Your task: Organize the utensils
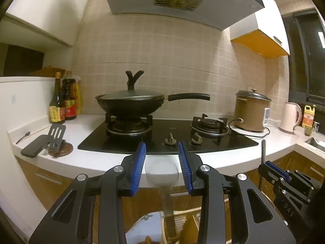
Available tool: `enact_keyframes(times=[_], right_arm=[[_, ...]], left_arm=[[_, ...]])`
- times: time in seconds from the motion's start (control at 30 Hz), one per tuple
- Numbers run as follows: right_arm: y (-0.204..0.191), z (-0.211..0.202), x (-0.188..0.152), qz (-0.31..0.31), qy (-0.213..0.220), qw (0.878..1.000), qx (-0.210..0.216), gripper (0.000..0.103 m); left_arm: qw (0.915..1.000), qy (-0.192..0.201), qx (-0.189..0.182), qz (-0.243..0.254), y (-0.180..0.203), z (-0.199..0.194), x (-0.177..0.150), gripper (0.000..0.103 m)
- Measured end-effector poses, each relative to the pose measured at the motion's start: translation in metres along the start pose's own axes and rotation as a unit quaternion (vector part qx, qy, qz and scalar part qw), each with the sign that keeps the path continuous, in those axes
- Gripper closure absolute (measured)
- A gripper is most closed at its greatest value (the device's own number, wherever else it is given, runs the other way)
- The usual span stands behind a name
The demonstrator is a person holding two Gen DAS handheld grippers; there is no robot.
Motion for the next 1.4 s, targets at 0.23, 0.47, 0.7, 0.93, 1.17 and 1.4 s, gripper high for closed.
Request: enact_keyframes(times=[0.23,0.47,0.7,0.93,1.17,1.4], right_arm=[[0.005,-0.043,-0.003,0.013,-0.010,1.000,0.015,0.091],[0.014,-0.093,0.003,0.024,-0.026,0.999,0.022,0.078],[0.012,-0.127,-0.004,0.037,-0.097,0.994,0.035,0.053],[-0.007,-0.130,-0.060,0.015,-0.252,0.967,0.033,0.051],[-0.014,-0.127,-0.122,0.031,-0.368,0.928,0.044,0.051],[-0.016,-0.120,-0.165,0.037,-0.440,0.896,0.051,0.061]], left_arm=[[0.9996,-0.015,-0.023,-0.008,-0.004,-0.025,0.000,0.058],[0.9972,-0.047,-0.048,-0.032,-0.016,-0.067,0.001,0.058],[0.9869,-0.132,-0.088,-0.027,-0.014,-0.103,-0.013,0.056],[0.9720,-0.208,-0.106,0.022,0.005,-0.120,-0.063,0.056],[0.9424,-0.309,-0.127,0.017,0.011,-0.109,-0.122,0.056],[0.8971,-0.419,-0.140,-0.018,0.014,-0.075,-0.177,0.058]])
Point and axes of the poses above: each gripper's, at about its wrist camera, not at the fingertips, and z roughly the way its jaws point, y to its right, x to its top, the point moved 4 cm from there along z, roughly the way its jaws point, and after that the axes turned 1 degree about -x, right-handed, at the moved point
